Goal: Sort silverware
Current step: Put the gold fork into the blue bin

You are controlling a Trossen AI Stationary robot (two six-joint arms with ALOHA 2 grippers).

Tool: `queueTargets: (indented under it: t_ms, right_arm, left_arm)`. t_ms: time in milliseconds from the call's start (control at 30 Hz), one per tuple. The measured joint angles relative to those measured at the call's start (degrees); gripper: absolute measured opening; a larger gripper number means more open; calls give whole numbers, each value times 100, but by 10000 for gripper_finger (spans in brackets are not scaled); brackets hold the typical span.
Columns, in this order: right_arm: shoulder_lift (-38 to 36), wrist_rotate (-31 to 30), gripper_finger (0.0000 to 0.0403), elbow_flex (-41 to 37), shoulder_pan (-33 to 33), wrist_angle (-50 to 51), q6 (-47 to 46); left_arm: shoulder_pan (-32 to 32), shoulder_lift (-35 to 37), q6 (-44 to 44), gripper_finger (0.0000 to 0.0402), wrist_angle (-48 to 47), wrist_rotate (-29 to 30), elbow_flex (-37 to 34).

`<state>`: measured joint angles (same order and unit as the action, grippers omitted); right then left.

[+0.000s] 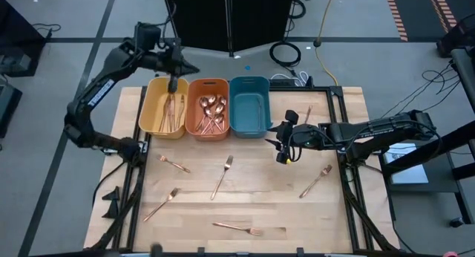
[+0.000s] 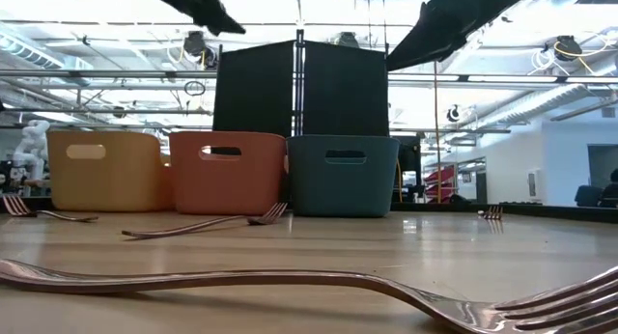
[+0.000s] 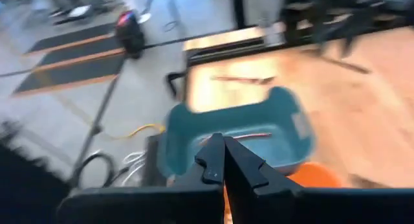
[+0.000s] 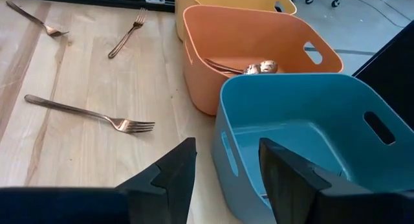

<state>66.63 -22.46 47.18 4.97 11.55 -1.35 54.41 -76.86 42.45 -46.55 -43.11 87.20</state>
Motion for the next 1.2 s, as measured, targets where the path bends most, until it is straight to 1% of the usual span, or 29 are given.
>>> queueTargets:
  t_ms: [100, 233, 300, 400, 433, 500, 567, 667, 767, 833, 900, 1000, 1200]
  right_arm:
    - [0, 0, 160, 0, 0, 166, -215]
    - [0, 29, 160, 0, 0, 697, -846]
    - [0, 31, 160, 0, 0, 998, -1258]
    - [0, 33, 160, 0, 8, 1515, -1886]
    - [0, 32, 160, 0, 8, 1684, -2063]
    - [0, 33, 160, 0, 11, 2062, -2395]
    - [0, 31, 160, 0, 47, 2447, -2781]
    - [0, 46, 160, 0, 174, 2980, -3352]
    - [2, 314, 160, 0, 337, 3415, -3839]
    - [1, 566, 160, 0, 449, 3705, -4231]
    - [2, 783, 160, 0, 550, 3982, -4715]
    - [2, 1098, 160, 0, 696, 4387, -5668]
    - [2, 1920, 160, 0, 1264, 5088, -7414]
  left_arm:
    - [-636, 158, -15, 0, -99, -9, -218]
    - [-1598, 205, -12, 0, 2, -11, -698]
    - [-2073, 205, -29, 0, 230, 2, -1014]
    - [-2869, 205, -416, 0, 1000, 144, -1633]
    - [-3145, 205, -607, 0, 1358, 299, -1868]
    - [-3713, 197, -1007, 0, 2069, 787, -2320]
    - [-4282, 162, -1403, 0, 2848, 1387, -2698]
    - [-5076, -17, -1995, 0, 4069, 2296, -3050]
    - [-5687, -488, -2683, 0, 5368, 3258, -3097]
    - [-5975, -914, -2889, 0, 6159, 3633, -3079]
    - [-6174, -1402, -2983, 0, 6851, 3856, -3016]
    - [-6347, -2114, -3005, 0, 7492, 4022, -2776]
    - [-6550, -3180, -3019, 0, 7655, 3917, -1951]
